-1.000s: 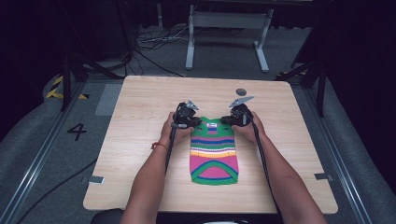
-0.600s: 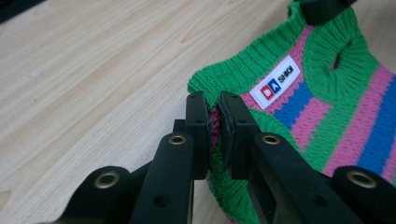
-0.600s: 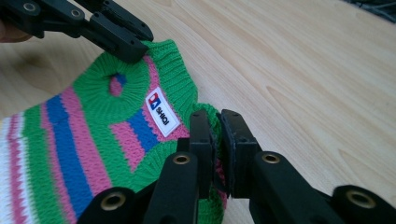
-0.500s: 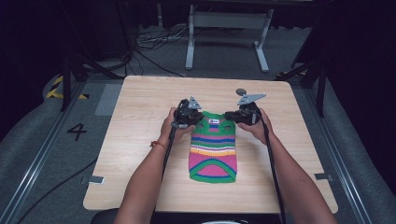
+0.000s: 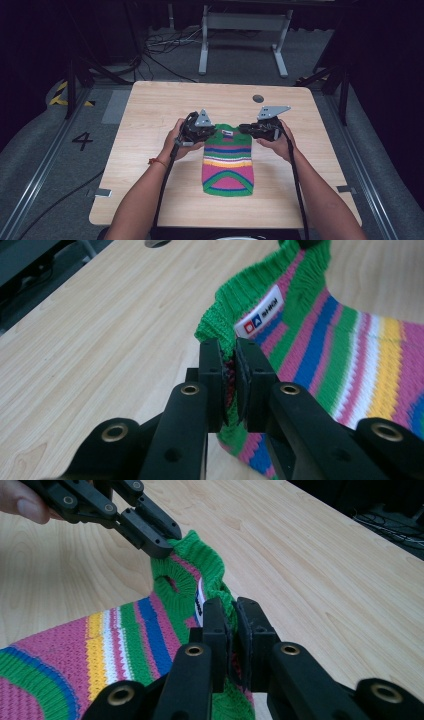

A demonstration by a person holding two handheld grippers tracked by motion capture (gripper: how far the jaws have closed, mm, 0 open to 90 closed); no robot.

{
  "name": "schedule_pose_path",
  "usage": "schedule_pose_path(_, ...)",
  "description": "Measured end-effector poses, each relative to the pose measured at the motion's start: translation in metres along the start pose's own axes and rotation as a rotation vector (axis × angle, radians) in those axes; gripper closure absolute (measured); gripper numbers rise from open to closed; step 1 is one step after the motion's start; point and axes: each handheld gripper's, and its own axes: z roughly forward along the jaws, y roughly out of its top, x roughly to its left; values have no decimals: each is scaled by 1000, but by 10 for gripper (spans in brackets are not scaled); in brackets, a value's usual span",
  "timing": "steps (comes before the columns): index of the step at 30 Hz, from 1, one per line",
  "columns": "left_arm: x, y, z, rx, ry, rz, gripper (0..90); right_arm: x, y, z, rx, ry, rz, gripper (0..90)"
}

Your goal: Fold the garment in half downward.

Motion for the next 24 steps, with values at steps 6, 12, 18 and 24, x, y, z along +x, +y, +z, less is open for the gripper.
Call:
schedule_pose_path(6,-6,-11,-13,-16,-25,-7,826,9,-1,-5,-10,20,-17,839)
schedule_pose_path(12,-15,-20,-25,-46,-57,-7,817,21,-4,-12,-6,48,-46,839)
schedule_pose_path(18,-31,-23,-38,-36,-60,67,891,37,-8,-21,8,73,-86,840)
schedule_pose_path(24,-49,-26,-45,-20,-109,126,899,53,-15,-30,17,105,-113,839)
